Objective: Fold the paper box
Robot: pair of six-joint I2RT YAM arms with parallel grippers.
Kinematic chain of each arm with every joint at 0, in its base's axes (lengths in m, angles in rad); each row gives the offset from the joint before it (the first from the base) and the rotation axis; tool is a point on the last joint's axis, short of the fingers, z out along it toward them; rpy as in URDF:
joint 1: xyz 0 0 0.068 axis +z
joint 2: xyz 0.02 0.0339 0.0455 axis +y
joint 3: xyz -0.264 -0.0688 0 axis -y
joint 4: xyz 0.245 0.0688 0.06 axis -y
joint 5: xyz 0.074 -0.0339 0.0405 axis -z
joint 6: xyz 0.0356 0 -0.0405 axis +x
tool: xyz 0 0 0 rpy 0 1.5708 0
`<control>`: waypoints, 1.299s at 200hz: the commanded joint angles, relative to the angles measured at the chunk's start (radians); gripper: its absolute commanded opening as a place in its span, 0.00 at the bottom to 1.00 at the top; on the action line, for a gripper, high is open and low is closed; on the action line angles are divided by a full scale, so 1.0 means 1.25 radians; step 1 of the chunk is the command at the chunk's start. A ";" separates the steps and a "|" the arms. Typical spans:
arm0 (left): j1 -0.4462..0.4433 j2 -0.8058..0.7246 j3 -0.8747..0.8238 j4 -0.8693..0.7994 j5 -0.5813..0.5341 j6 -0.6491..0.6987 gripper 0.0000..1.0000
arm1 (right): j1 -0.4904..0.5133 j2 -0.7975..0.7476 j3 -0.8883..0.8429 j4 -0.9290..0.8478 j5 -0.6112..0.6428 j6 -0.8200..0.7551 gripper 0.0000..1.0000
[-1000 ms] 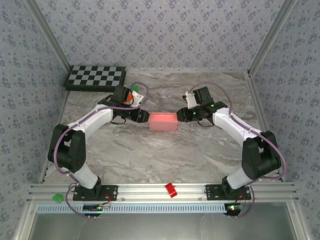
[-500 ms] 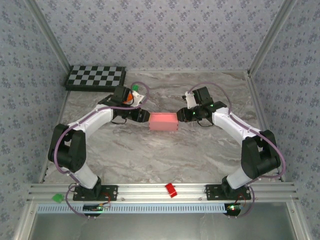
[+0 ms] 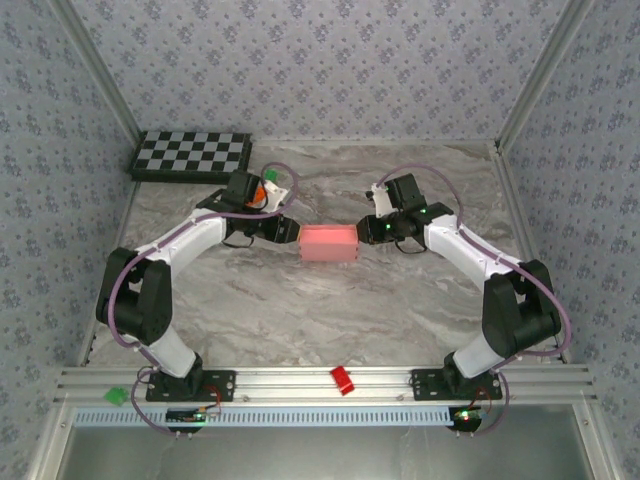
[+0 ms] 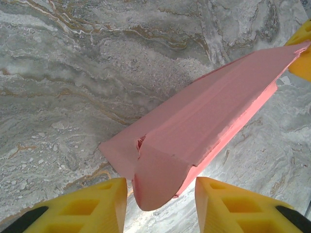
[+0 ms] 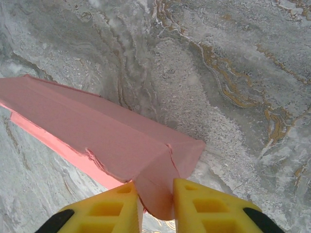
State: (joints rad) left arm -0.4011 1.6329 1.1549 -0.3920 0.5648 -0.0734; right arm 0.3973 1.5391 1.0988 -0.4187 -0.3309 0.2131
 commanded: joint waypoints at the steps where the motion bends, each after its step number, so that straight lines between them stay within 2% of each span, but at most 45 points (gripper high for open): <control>1: 0.000 0.001 0.029 -0.002 0.023 -0.005 0.40 | 0.004 0.000 0.025 -0.020 0.008 0.006 0.22; 62: 0.000 -0.008 0.036 -0.011 0.018 -0.008 0.38 | 0.010 -0.002 0.034 -0.033 0.028 0.005 0.22; 85: -0.001 -0.017 0.030 -0.008 0.013 -0.008 0.42 | 0.011 -0.004 0.037 -0.040 0.038 0.000 0.24; 125: -0.001 -0.012 0.029 -0.016 0.015 -0.006 0.42 | 0.013 -0.002 0.039 -0.054 0.049 -0.006 0.25; 260: -0.024 0.013 0.052 -0.024 0.032 -0.016 0.28 | 0.030 0.003 0.057 -0.059 0.048 -0.002 0.18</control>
State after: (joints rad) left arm -0.4217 1.6382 1.1866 -0.4053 0.5690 -0.0914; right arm 0.4263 1.5391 1.1358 -0.4686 -0.2798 0.2127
